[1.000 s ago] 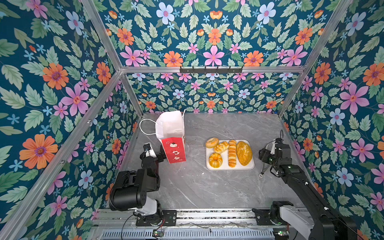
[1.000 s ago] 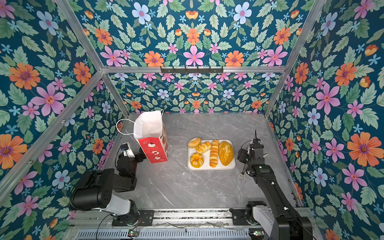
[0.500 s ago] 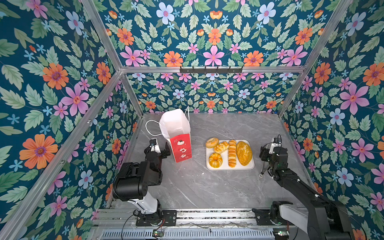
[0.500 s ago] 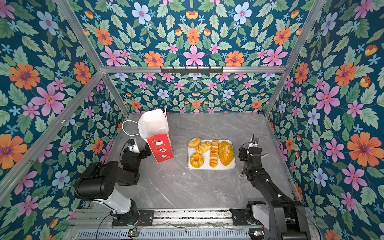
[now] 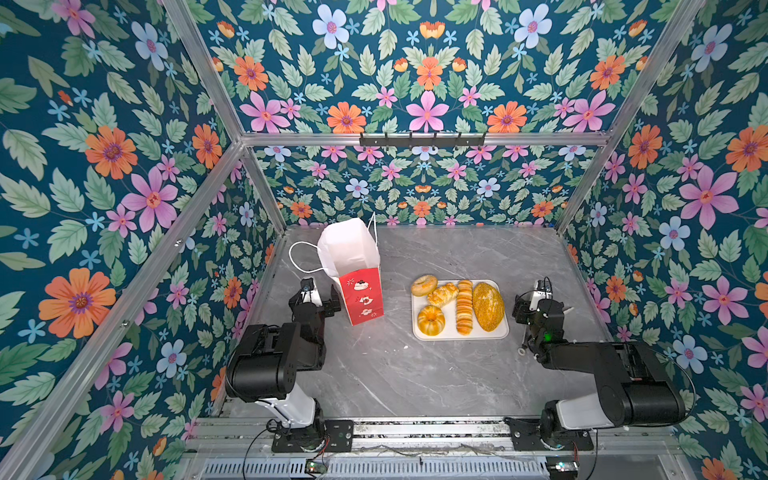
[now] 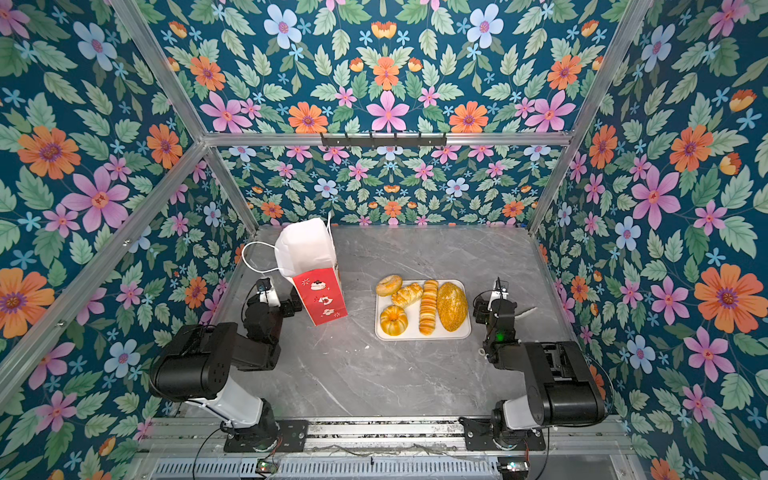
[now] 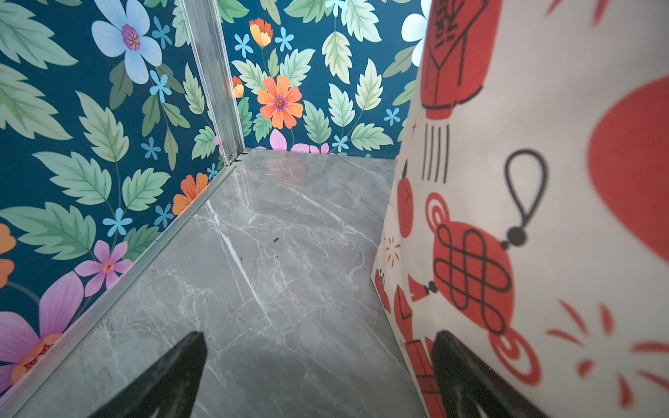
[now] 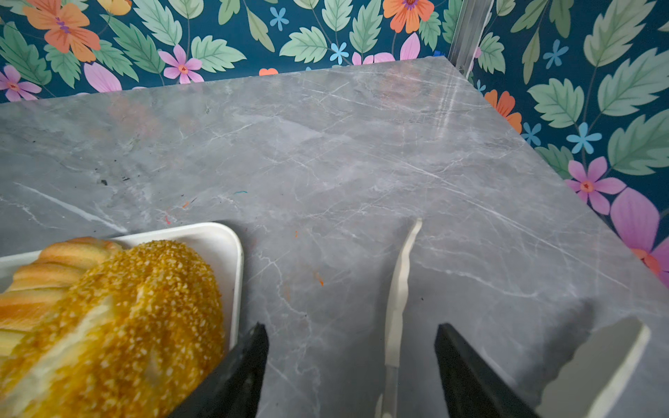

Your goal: Take the fake bread out of the paper bag

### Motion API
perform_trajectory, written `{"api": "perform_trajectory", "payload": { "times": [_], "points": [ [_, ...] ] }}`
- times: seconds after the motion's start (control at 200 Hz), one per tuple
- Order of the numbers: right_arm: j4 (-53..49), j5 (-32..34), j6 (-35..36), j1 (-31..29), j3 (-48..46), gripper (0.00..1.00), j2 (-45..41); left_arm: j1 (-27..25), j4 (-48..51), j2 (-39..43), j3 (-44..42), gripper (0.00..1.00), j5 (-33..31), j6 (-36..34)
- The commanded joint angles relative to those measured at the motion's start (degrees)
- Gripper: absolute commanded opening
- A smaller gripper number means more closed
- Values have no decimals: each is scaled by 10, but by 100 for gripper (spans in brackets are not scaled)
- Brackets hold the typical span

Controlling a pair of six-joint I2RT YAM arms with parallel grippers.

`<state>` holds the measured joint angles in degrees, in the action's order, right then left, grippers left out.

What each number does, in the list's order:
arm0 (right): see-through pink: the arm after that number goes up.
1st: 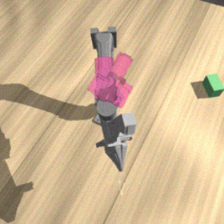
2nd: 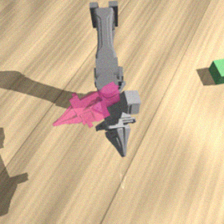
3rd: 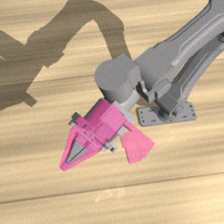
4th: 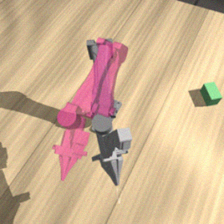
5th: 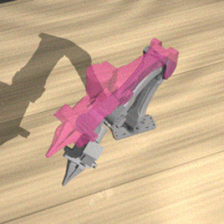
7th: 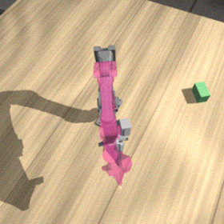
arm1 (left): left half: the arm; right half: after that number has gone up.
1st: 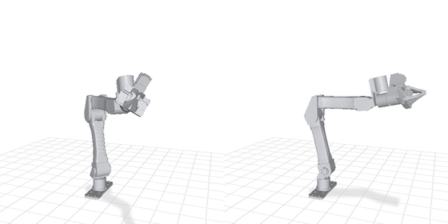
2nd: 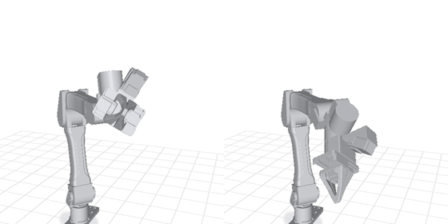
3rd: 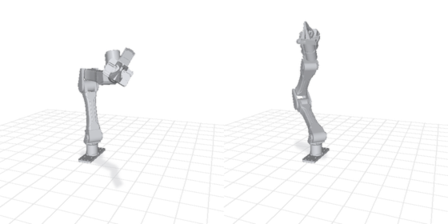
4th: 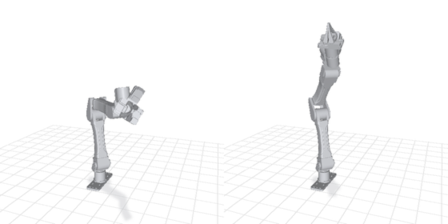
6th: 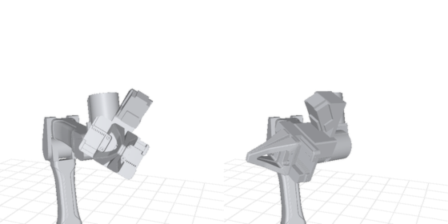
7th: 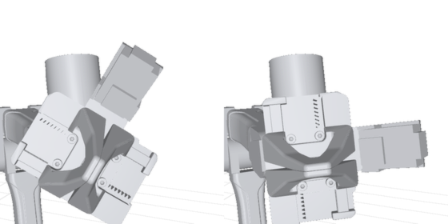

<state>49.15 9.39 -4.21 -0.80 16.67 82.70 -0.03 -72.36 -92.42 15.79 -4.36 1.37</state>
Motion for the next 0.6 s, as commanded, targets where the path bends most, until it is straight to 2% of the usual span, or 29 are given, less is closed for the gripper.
{"api": "perform_trajectory", "payload": {
  "times": [0.0,0.07,0.385,0.495,0.595],
  "points": [
    [29,13,-1,-1,2,86,-1,0,-3,0,1,100,-1,-6],
    [32,13,1,-1,3,99,-1,0,-3,0,1,100,-1,-6],
    [68,24,-3,-1,-19,99,-3,0,-3,-1,1,100,-2,-5],
    [114,2,5,-1,-40,99,-5,0,-3,0,1,100,-1,-6],
    [161,-56,29,-1,-65,99,-4,0,-3,0,1,100,-1,-6]
  ]
}}
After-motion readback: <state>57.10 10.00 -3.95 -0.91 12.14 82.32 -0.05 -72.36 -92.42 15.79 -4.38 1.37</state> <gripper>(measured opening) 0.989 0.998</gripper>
